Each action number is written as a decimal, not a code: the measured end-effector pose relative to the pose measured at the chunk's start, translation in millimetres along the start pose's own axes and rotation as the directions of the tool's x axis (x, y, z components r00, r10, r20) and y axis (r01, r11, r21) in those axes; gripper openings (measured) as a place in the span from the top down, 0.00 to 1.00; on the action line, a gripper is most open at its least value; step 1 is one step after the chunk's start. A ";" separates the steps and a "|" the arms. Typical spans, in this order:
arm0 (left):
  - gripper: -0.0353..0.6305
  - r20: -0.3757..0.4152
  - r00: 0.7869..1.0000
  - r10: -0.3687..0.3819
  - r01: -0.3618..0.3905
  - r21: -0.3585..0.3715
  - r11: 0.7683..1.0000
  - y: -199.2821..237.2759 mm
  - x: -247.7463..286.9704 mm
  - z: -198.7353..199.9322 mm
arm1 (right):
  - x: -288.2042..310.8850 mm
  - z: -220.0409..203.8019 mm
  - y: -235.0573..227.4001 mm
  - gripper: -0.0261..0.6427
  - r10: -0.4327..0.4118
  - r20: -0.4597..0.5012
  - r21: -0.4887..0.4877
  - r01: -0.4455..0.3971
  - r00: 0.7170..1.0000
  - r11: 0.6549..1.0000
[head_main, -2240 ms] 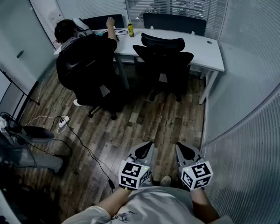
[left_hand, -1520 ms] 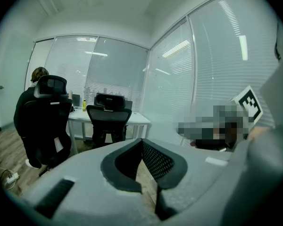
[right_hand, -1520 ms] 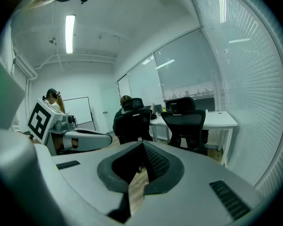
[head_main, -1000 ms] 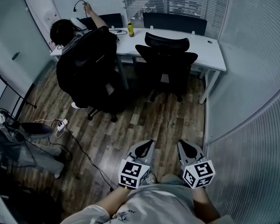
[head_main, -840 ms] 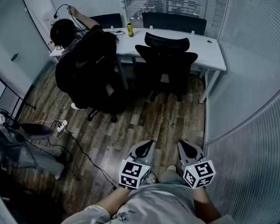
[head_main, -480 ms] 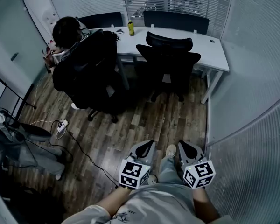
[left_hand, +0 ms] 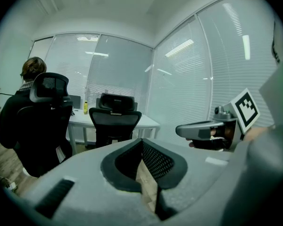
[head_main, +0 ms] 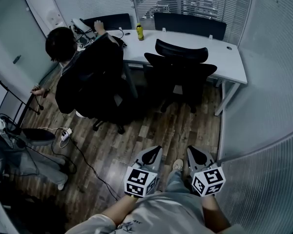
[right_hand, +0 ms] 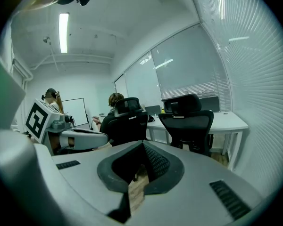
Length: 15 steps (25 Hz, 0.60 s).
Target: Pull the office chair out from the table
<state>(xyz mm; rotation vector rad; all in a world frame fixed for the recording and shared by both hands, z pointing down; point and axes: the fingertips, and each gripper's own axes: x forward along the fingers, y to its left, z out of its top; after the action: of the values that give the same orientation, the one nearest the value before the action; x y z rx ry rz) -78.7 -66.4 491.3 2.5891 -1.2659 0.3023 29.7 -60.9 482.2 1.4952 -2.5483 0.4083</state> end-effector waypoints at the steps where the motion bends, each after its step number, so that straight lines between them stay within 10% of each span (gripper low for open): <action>1: 0.93 0.002 1.000 0.002 -0.002 -0.007 1.000 3.1 8.6 4.2 | 8.0 3.2 -6.6 0.95 0.006 -0.002 -0.001 -0.006 1.000 1.000; 15: 0.93 0.014 1.000 0.025 -0.025 -0.039 0.999 28.0 128.9 56.3 | 79.0 53.2 -114.2 0.95 0.031 -0.012 -0.027 -0.031 0.999 0.999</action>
<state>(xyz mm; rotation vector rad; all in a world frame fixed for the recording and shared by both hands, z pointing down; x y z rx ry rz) -18.9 -196.1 478.7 2.5492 -1.2970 0.2606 90.9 -196.0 470.6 1.4417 -2.5612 0.3840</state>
